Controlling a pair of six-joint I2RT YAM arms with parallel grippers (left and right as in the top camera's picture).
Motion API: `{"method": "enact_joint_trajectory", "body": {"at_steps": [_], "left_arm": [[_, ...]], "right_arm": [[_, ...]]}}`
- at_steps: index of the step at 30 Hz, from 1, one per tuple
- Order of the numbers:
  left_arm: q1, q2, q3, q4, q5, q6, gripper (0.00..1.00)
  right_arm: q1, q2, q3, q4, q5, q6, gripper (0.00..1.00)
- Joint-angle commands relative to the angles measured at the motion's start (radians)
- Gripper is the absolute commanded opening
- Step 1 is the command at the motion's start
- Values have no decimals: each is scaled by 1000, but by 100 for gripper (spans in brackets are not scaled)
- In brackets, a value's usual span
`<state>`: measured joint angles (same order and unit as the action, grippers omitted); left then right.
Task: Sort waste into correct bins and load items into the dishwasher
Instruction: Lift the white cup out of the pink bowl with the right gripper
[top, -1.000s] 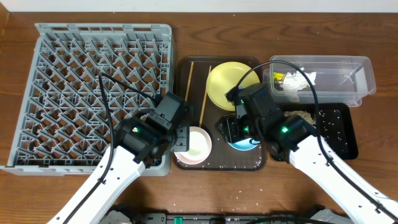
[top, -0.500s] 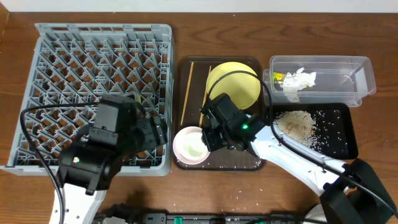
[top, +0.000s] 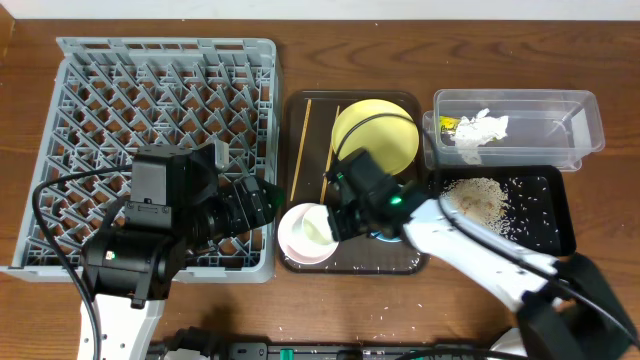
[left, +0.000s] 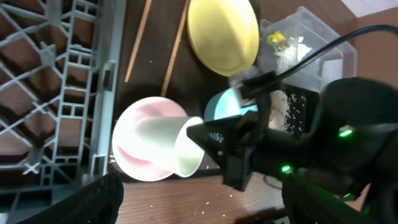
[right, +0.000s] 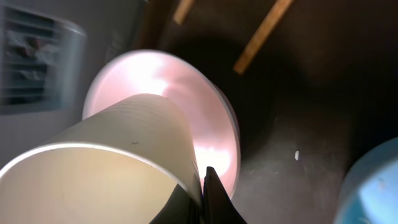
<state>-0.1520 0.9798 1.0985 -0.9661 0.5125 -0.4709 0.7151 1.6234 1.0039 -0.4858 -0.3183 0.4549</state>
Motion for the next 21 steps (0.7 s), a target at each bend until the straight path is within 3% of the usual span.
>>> {"method": "enact_joint_trajectory", "body": {"at_steps": [1,4,7,11,21], "left_arm": [[5,-1,14,25,82,17,84],[5,-1,14,85,212,18,86],[5,0,14,203,424,17,91],[5,5,14,314,607,-4,97],[5,40,14,352,739,-21,98]], "right_arm": [[-130,-153,24,3,-215,-61,1],[-294,-261,24,13,-403,-80,1],[-480,-325,24,122,-770,-105,1],[-538,-328,24,303,-1088,-63,1],[-385,-327,24,457,-1076,-29,1]]}}
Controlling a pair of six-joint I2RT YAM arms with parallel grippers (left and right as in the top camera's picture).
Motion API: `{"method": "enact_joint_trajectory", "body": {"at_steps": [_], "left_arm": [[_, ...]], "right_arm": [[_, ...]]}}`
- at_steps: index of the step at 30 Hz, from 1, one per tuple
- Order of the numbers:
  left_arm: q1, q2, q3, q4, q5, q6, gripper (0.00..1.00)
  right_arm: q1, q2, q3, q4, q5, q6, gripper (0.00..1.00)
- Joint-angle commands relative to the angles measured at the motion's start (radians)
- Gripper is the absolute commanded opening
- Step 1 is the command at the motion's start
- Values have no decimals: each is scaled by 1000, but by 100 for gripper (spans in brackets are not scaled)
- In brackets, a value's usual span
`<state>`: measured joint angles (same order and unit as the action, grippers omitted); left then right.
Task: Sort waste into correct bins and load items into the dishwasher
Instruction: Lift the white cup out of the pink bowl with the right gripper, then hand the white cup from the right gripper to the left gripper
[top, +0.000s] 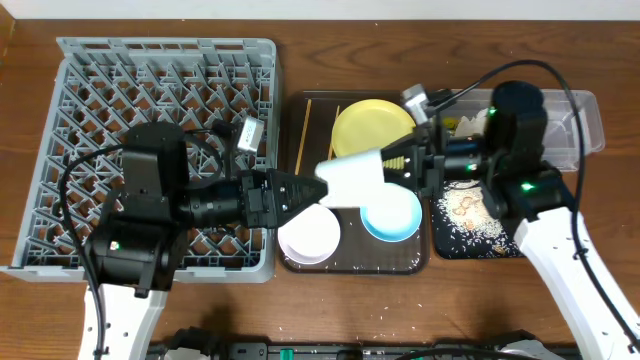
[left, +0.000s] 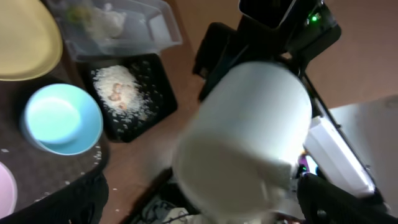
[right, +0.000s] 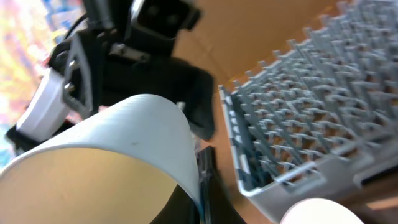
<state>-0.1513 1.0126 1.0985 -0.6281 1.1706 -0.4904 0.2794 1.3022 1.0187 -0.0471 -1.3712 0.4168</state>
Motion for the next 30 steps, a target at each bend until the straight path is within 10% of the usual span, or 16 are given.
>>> {"method": "enact_joint_trajectory", "body": {"at_steps": [1,21,24,30], "left_arm": [[4,8,14,14,87,-2,98],[-23,6,13,36,224,-1,75],[-23,6,13,35,153,-2,67],[-22,-9,14,-133,-204,81,65]], "right_arm": [[61,-6,8,18,-3,10,1],[179,-6,8,95,234,62,1],[171,-6,8,96,234,62,48],[-5,-55,8,-68,323,72,62]]}}
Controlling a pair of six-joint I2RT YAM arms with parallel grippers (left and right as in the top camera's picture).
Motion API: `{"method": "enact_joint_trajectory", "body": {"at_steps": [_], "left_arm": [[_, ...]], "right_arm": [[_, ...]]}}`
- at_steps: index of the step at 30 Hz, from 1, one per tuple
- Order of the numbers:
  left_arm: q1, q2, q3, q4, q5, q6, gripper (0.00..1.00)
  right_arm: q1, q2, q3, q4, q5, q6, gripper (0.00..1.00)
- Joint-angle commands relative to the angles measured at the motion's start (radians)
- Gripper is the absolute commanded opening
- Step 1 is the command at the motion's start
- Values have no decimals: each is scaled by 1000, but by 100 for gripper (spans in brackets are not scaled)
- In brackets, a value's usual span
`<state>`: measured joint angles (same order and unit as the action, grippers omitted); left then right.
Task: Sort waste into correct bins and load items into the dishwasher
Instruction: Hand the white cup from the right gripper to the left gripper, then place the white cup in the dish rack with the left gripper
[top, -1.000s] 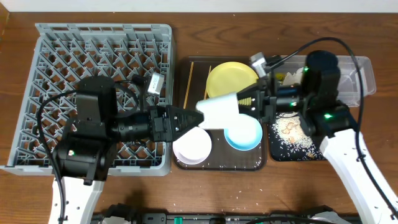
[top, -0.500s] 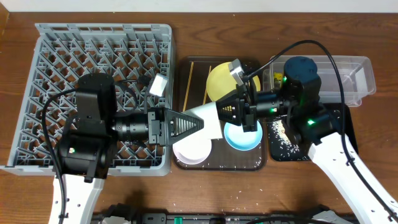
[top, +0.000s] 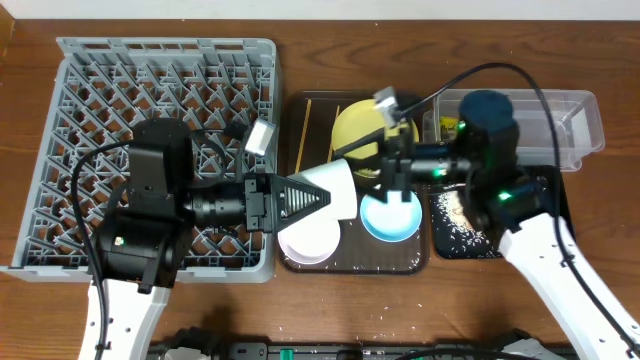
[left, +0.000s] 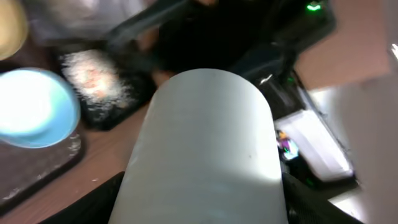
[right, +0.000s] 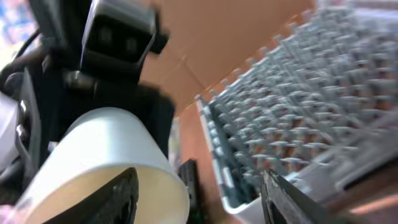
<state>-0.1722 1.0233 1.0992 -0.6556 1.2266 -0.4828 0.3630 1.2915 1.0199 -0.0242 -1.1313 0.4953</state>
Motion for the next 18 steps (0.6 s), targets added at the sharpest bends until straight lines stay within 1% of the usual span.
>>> {"method": "enact_joint_trajectory", "body": {"at_steps": [1,3,4,5,6,8,9,11,14,16,18], "left_arm": [[-1,-21,13,-155,-354,84,65],[-1,-23,13,-268,-614,83,65],[3,-23,13,-330,-796,55,66],[8,-23,13,-348,-850,45,66],[29,-23,13,-385,-948,24,66],[72,-21,13,-432,-1056,4,66],[111,-17,13,-468,-1139,-21,66],[174,-3,13,-496,-1212,-29,66],[246,19,13,-515,-1258,-32,66],[326,48,13,-534,-1333,-52,66],[410,78,13,-534,-1359,-62,66]], "right_arm": [[-104,-51,7,-127,106,-7,62],[-121,-71,7,-277,208,-45,64],[-110,-76,7,-405,317,-72,66],[-102,-76,7,-456,363,-92,68],[-86,-75,7,-520,420,-134,69],[-58,-74,7,-598,481,-199,70],[-39,-74,7,-629,508,-219,71],[-12,-74,7,-645,533,-232,71],[14,-74,7,-643,557,-231,72],[35,-74,7,-642,583,-231,72],[48,-74,7,-642,591,-231,73]]}}
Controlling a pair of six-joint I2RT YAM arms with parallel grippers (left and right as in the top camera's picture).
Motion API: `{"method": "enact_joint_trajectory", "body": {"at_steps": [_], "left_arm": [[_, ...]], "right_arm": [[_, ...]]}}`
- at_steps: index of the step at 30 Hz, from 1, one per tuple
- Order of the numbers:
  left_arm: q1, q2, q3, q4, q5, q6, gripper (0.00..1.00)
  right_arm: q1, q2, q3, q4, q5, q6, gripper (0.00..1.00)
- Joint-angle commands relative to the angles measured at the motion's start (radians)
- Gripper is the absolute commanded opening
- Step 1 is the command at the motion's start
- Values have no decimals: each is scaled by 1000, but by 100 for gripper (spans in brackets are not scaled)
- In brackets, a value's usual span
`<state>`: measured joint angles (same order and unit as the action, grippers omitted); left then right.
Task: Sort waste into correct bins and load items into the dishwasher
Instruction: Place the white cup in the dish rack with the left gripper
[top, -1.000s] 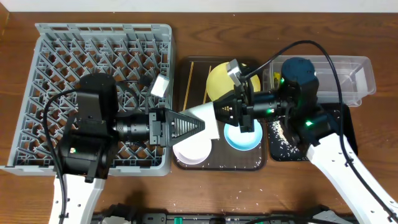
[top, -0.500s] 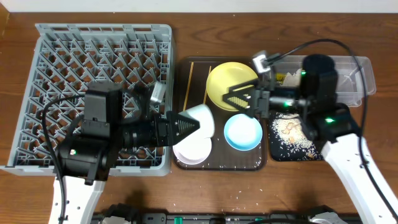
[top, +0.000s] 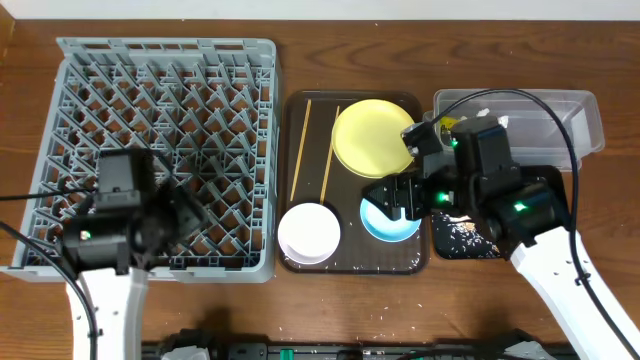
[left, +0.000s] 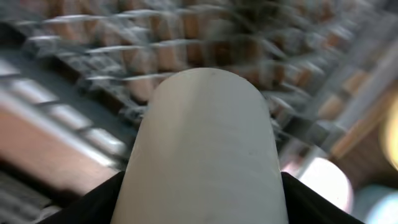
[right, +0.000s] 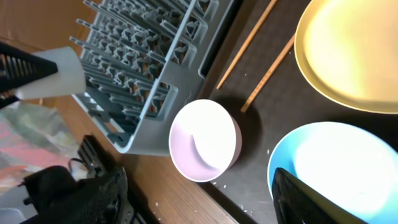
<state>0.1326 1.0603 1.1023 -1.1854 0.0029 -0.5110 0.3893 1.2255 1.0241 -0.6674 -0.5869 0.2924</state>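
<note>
A white paper cup (left: 202, 143) fills the left wrist view, base away from the camera, with my left gripper (left: 202, 208) shut on it. The arm (top: 135, 220) hangs over the front part of the grey dish rack (top: 160, 90); from overhead the cup is hidden under it. The right wrist view shows the cup (right: 53, 73) beside the rack's corner. My right gripper (right: 199, 180) is open and holds nothing, above the blue bowl (top: 392, 222). On the brown tray (top: 350, 264) also lie a pink bowl (top: 309, 232), a yellow plate (top: 372, 138) and two chopsticks (top: 300, 150).
A clear bin (top: 520, 125) holding crumpled paper waste stands at the back right. In front of it is a black bin (top: 470, 232) with rice in it, partly under my right arm. Cables run along the table's front edge.
My left gripper, with the cup in it, has moved from over the tray to over the rack's front left. My right gripper has drawn back to above the blue bowl.
My right gripper was shut on the cup's rim as it lay in the pink bowl. Then it held the cup in the air towards my left gripper. Then the left gripper held the cup and the right was open. Now the cup is over the rack.
</note>
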Motion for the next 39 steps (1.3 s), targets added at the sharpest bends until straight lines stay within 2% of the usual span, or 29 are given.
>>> {"method": "enact_joint_trajectory", "body": {"at_steps": [1,5,9,12,13,15,18,20,22,23,24,27,30,35,39], "left_arm": [[147,56,10,-2,-131,-38,66],[317,123,10,33,-119,-37,66],[440,227,10,45,-33,-33,66],[461,317,10,87,-30,-30,66],[461,342,10,103,-28,-26,72],[461,375,10,118,-10,-25,75],[461,389,10,119,37,2,85],[461,379,11,113,92,33,86],[460,351,16,94,187,79,91],[451,321,22,83,282,140,91],[428,284,26,83,390,219,91],[333,202,26,75,485,316,91],[121,112,26,66,486,381,90],[-180,96,26,69,414,383,90],[-333,133,21,111,404,380,90]], "right_arm": [[25,-8,3,1,50,-28,73],[26,-8,3,-3,52,-28,74],[25,-8,3,-2,53,-28,74],[26,-8,3,-3,53,-28,74],[26,-8,3,-4,52,-28,74],[26,-8,3,-11,52,-28,74],[26,-8,3,-23,52,-28,74],[27,-8,3,-24,52,-28,74],[37,-8,3,-24,53,-29,74],[56,-8,3,-24,72,-29,74],[79,-8,3,-25,108,-28,74],[139,8,3,-26,208,-6,74],[210,60,3,-28,324,102,70],[246,174,2,-35,352,179,64],[245,228,3,-51,422,222,61]]}}
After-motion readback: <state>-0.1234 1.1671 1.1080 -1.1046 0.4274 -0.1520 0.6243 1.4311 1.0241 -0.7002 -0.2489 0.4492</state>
